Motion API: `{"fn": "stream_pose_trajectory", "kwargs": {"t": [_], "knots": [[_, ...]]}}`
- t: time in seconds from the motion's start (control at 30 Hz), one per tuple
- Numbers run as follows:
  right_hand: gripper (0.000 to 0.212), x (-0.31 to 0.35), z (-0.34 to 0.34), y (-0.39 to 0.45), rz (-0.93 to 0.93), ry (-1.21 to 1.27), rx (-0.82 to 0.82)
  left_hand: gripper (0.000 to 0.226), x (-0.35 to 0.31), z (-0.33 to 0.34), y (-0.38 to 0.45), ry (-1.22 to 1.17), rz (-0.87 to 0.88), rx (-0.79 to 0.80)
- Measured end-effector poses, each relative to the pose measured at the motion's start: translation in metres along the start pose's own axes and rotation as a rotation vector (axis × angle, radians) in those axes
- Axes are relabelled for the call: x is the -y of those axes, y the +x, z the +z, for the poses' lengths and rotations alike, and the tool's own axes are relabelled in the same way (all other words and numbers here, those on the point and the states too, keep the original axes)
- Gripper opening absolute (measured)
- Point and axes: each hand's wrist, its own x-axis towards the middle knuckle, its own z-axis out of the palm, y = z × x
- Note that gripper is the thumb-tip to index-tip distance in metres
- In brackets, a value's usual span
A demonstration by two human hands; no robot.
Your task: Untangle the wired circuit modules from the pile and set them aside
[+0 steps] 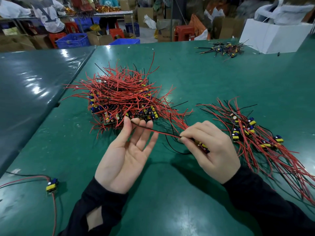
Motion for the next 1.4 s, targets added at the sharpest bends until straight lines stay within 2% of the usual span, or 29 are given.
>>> {"fn": "stream_pose_trajectory", "kwargs": {"t": [0.13, 0.27, 0.47, 0.6, 0.63, 0.73, 0.9, 1.07, 1.27, 1.33, 1.4], "knots": [[0.018, -0.003, -0.004, 0.002, -0.026, -0.095, 0.031, 0.025, -0.001, -0.003, -0.001, 0.001, 0.006, -0.022], [0.018, 0.0, 0.0, -0.001, -0.055, -0.086, 0.062, 0.018, -0.004, -0.004, -0.002, 0.001, -0.014, 0.008], [0.02, 0.002, -0.001, 0.0, -0.094, -0.151, 0.082, 0.023, -0.005, -0.008, -0.005, 0.044, -0.068, 0.166], [0.017, 0.006, 0.001, -0.001, -0.045, -0.058, 0.063, 0.027, 0.0, -0.005, -0.003, 0.095, 0.103, 0.141], [0.017, 0.008, 0.001, -0.002, -0.01, -0.003, 0.049, 0.032, 0.002, -0.004, -0.003, 0.152, 0.138, 0.166], [0.016, 0.011, 0.003, -0.003, 0.064, 0.113, 0.006, 0.066, 0.014, -0.001, -0.006, 0.334, 0.151, 0.226], [0.016, 0.015, 0.005, -0.004, 0.055, 0.092, 0.011, 0.031, 0.036, -0.002, -0.007, 0.413, 0.123, 0.073], [0.017, 0.015, 0.004, -0.004, 0.014, -0.005, 0.017, 0.028, 0.042, -0.002, -0.007, 0.389, 0.076, 0.048], [0.018, 0.013, 0.0, -0.002, -0.063, -0.063, 0.032, 0.022, 0.04, -0.007, -0.007, 0.16, -0.184, 0.136], [0.019, 0.014, 0.001, -0.002, -0.09, -0.069, 0.042, 0.027, 0.038, -0.009, -0.006, 0.155, -0.202, 0.167], [0.02, 0.013, 0.001, -0.002, -0.103, -0.109, 0.034, 0.02, 0.036, -0.009, -0.006, 0.219, -0.2, 0.171]]}}
